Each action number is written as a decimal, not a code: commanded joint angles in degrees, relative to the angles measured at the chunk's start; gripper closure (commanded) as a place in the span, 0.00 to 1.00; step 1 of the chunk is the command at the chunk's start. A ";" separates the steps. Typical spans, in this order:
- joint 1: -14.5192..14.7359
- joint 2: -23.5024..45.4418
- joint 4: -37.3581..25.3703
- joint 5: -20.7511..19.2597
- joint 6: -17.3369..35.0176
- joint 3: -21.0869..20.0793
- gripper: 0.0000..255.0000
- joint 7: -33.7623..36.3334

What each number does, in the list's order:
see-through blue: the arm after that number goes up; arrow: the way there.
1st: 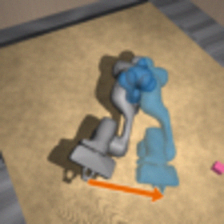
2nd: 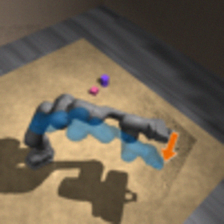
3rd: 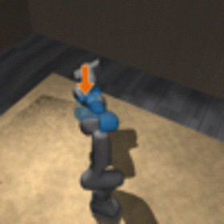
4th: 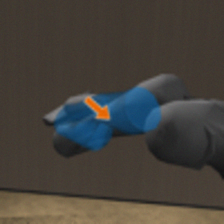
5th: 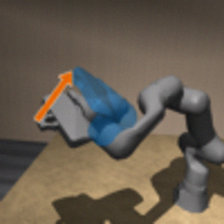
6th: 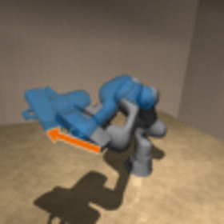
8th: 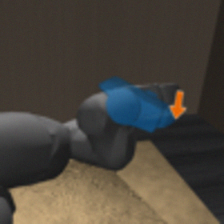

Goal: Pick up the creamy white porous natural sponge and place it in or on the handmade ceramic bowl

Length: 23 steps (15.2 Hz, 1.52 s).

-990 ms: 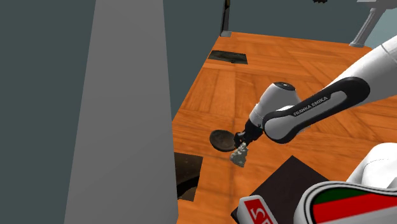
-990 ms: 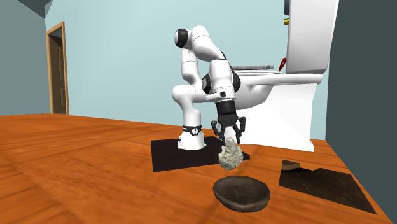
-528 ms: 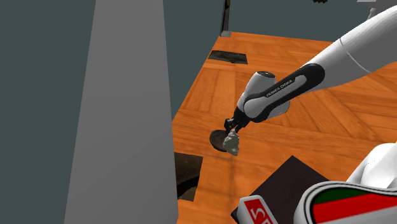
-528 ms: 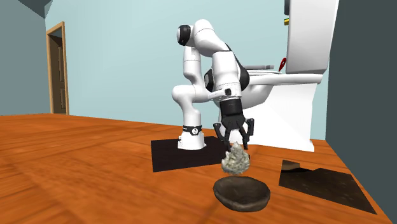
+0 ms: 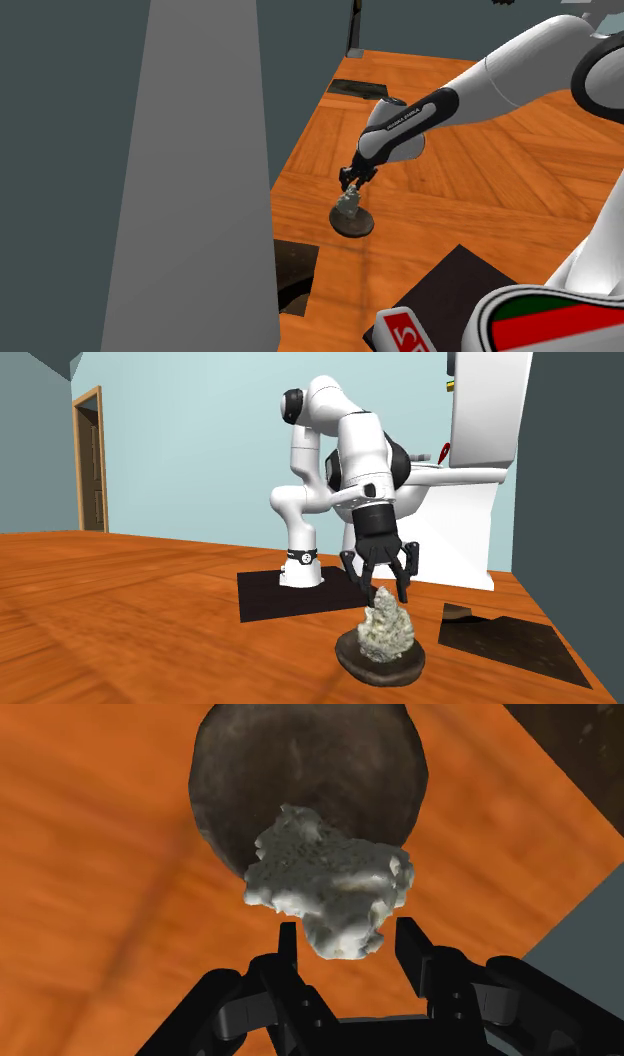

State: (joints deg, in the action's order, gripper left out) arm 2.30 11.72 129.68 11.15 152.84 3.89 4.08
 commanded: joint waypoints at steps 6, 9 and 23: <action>-0.76 5.11 -1.39 1.73 3.52 -0.89 1.00 -1.77; -1.34 7.08 -1.41 2.38 5.47 -1.63 1.00 -2.43; -2.62 10.78 -1.73 3.21 8.88 -3.19 0.00 -3.37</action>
State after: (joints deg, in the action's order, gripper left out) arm -0.25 22.43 127.83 14.32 161.76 0.74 0.80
